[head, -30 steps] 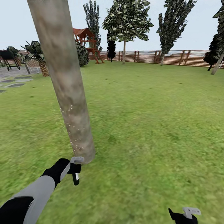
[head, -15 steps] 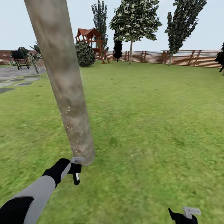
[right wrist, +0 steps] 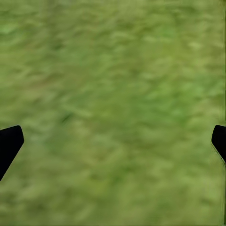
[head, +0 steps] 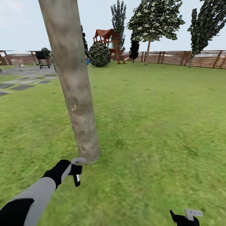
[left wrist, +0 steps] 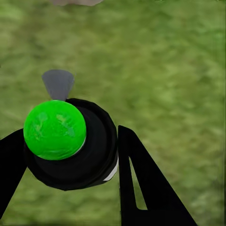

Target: In the garden, pick up the pesticide atomizer on the floor and spray pesticide onto both trees until each tree trunk is fully covered.

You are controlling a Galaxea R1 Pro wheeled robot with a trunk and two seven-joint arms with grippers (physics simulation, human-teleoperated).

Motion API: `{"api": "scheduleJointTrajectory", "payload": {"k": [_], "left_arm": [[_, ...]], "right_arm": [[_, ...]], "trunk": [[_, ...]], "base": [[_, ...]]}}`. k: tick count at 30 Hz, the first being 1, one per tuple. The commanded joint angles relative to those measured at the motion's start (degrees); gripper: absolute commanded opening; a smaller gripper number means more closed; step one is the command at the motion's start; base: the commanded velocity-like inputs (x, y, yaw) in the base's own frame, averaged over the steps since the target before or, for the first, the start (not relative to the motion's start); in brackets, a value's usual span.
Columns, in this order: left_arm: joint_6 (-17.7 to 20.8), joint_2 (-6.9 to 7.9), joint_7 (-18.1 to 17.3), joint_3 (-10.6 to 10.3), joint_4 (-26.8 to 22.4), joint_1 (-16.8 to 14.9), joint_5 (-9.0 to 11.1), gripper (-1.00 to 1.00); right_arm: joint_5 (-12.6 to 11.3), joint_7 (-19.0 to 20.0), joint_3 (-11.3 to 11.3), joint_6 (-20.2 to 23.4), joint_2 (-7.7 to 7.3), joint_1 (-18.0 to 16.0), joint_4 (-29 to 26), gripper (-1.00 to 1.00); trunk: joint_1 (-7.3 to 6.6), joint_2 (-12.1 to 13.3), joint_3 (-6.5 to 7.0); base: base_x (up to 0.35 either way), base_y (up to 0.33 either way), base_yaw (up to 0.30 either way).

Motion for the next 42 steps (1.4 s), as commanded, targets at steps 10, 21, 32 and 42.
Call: {"api": "scheduleJointTrajectory", "payload": {"k": [10, 21, 32, 42], "left_arm": [[0.0, -0.03, 0.03, 0.0, 0.0, 0.0, 0.06, -1.0], [0.0, -0.03, 0.03, 0.0, -0.02, 0.0, 0.06, -1.0], [0.0, -0.03, 0.03, 0.0, -0.09, 0.0, 0.06, -1.0], [-3.81, -0.2, 0.03, 0.0, 0.59, 0.08, 0.15, -1.0]], "right_arm": [[0.0, 0.0, 0.0, 0.0, -0.02, 0.0, 0.0, 1.0], [0.0, 0.0, 0.0, 0.0, 0.04, 0.0, -0.02, 1.0], [0.0, 0.0, 0.0, 0.0, -0.02, 0.0, -0.02, 1.0], [-0.03, 0.0, 0.0, 0.0, -0.03, 0.0, -0.02, 1.0]], "trunk": [[0.0, 0.0, 0.0], [0.0, 0.0, 0.0], [0.0, 0.0, 0.0], [0.0, 0.0, -0.04]], "base": [[0.098, -0.294, 0.273], [0.122, -0.28, 0.195], [0.0, -0.115, 0.002], [-0.162, 0.0, 0.111]]}}
